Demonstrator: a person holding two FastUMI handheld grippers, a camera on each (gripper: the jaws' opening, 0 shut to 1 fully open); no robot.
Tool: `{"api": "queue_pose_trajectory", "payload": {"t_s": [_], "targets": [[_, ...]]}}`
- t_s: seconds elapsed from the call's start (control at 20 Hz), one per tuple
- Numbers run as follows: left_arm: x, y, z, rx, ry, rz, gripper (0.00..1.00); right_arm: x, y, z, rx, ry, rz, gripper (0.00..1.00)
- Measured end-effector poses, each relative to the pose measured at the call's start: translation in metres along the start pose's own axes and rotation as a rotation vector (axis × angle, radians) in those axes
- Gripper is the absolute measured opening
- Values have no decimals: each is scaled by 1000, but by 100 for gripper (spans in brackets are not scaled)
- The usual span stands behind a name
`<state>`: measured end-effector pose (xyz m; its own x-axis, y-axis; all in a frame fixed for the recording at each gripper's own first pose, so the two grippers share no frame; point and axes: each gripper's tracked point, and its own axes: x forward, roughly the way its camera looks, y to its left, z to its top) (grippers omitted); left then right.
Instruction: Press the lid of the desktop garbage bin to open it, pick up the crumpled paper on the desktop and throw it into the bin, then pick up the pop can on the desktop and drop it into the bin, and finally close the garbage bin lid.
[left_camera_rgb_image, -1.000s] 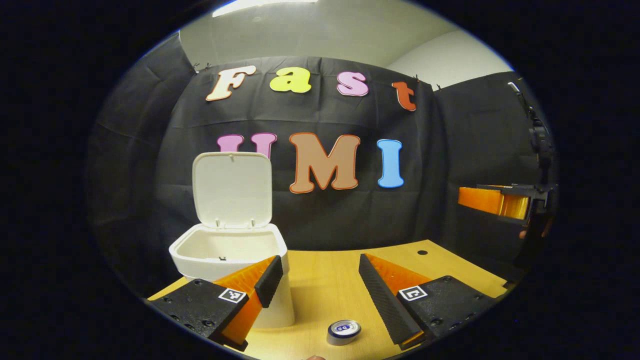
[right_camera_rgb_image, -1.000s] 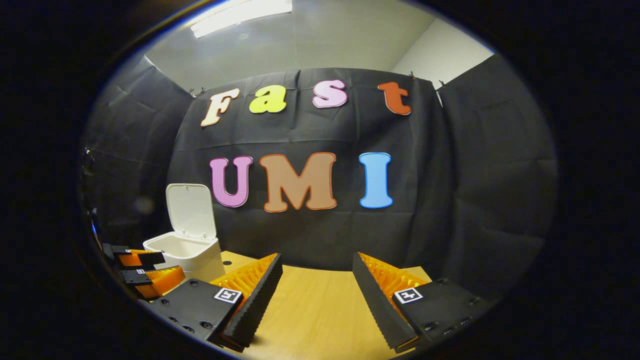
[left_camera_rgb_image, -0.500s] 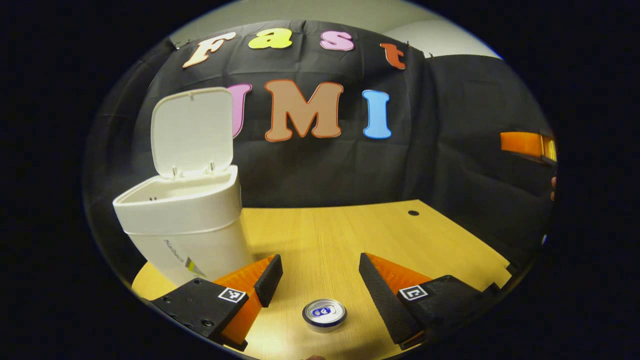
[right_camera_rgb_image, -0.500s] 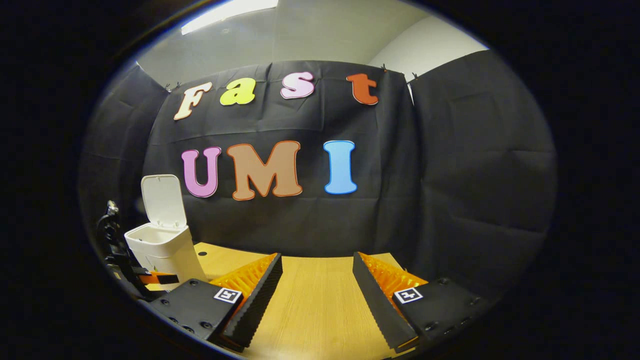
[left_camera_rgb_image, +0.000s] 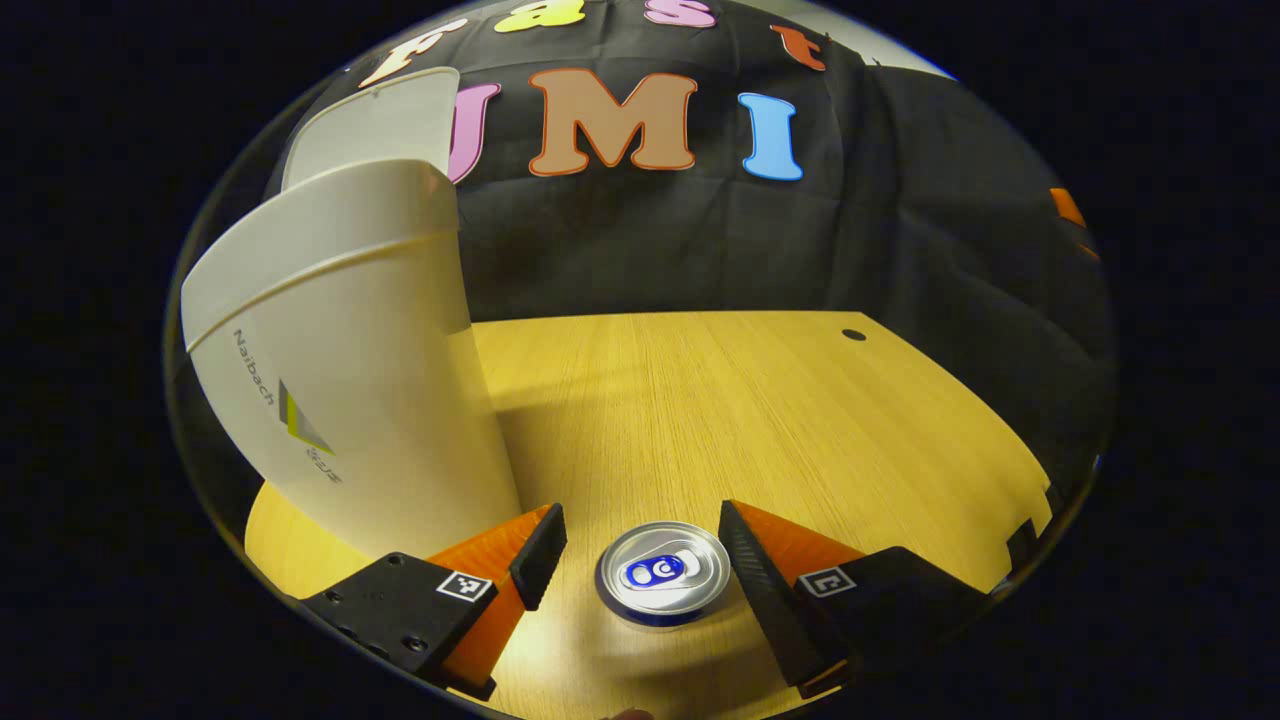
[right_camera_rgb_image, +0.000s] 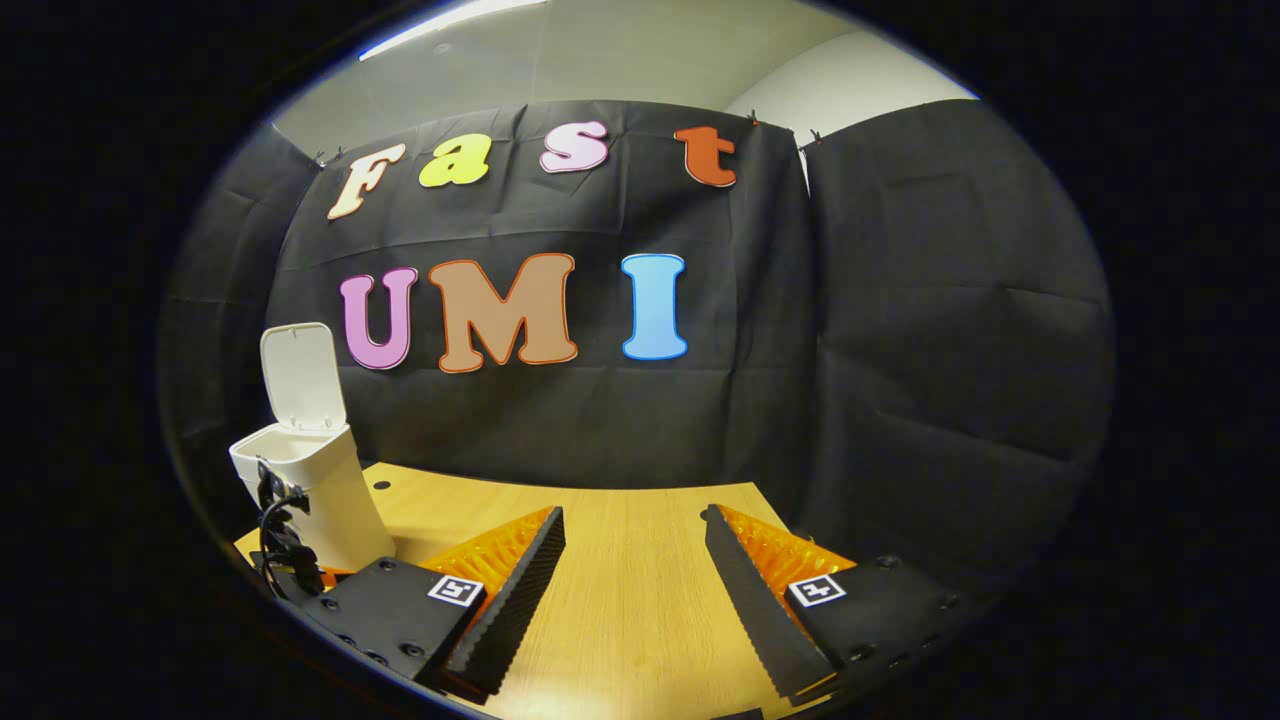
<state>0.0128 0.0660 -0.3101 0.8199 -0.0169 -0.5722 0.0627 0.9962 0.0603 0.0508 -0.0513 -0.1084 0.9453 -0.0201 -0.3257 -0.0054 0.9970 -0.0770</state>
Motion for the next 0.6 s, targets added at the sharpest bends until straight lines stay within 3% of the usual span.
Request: {"api": "queue_pose_trajectory", "payload": {"t_s": [0.25,0.3,0.35,0.6], "targets": [[16,-5,-30,-4,76,-17,96,-6,-6,-5,-34,22,-21,95],[18,-8,-33,-11,88,-23,94,-7,-6,-3,-44,22,-24,95],[17,-9,-33,-16,91,-24,82,-9,-7,-2,-54,20,-27,95],[14,-11,-16,-32,36,-43,80,-12,-6,6,-80,3,-21,95]]}}
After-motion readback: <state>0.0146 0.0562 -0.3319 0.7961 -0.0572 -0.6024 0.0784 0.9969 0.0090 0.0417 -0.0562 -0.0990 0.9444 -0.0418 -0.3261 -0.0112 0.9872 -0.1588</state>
